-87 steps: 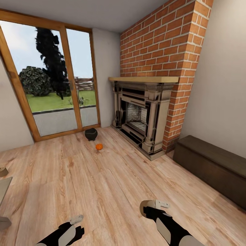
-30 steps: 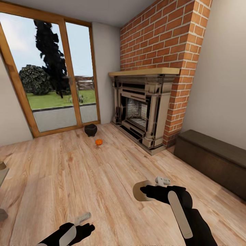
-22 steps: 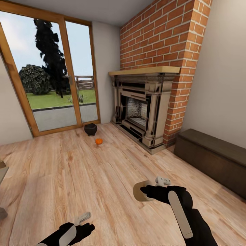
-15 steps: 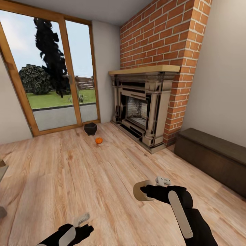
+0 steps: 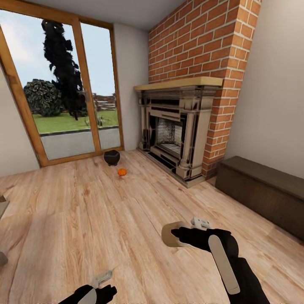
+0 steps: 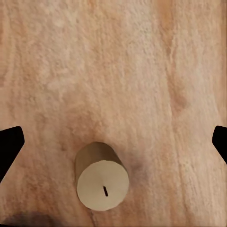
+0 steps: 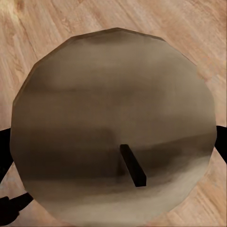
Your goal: Place each of the two pumpkins and all three candles from the living room inside a cabinet in the living room (use any cabinet), then make sure every cabinet is closed, and position the cauldron so it is next to a table in the living room.
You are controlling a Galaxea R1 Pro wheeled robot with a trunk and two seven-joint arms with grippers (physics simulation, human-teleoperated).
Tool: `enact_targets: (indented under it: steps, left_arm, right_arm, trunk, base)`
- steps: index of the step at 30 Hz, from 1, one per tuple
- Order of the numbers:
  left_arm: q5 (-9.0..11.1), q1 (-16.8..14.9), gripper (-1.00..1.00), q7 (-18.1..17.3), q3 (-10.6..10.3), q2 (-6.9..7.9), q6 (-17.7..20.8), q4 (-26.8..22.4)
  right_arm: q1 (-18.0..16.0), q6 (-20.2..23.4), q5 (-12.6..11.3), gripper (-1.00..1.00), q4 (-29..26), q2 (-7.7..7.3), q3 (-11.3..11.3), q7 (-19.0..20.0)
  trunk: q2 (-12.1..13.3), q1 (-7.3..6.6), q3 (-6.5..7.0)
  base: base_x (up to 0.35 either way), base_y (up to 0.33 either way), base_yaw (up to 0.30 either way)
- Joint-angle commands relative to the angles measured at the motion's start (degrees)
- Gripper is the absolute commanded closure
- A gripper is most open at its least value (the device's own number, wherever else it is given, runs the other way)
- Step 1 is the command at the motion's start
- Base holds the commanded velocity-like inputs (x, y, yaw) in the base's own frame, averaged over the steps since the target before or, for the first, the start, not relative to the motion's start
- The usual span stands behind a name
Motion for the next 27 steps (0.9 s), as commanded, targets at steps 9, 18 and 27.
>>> enact_targets:
  steps: [9,18,27]
  left_arm:
    - [0.38,0.00,-1.00,0.39,-0.57,-0.16,0.03,-0.15]
    - [0.36,0.00,-1.00,0.37,-0.59,-0.17,0.01,-0.16]
    - [0.36,0.00,-1.00,0.37,-0.59,-0.17,0.01,-0.16]
  right_arm:
    - [-0.04,0.09,-4.51,1.00,-1.07,0.03,0.05,-0.29]
    - [-0.04,0.11,-5.47,1.00,-1.29,-0.14,-0.03,-0.23]
    - [-0.04,0.03,-14.60,1.00,-1.27,-0.54,-0.03,-0.23]
  trunk:
    - [-3.65,1.97,-1.68]
    - [-7.26,3.95,-3.29]
    - [-10.87,5.93,-4.91]
  base:
    - [0.000,0.000,0.000]
    - [0.000,0.000,0.000]
    - [0.000,0.000,0.000]
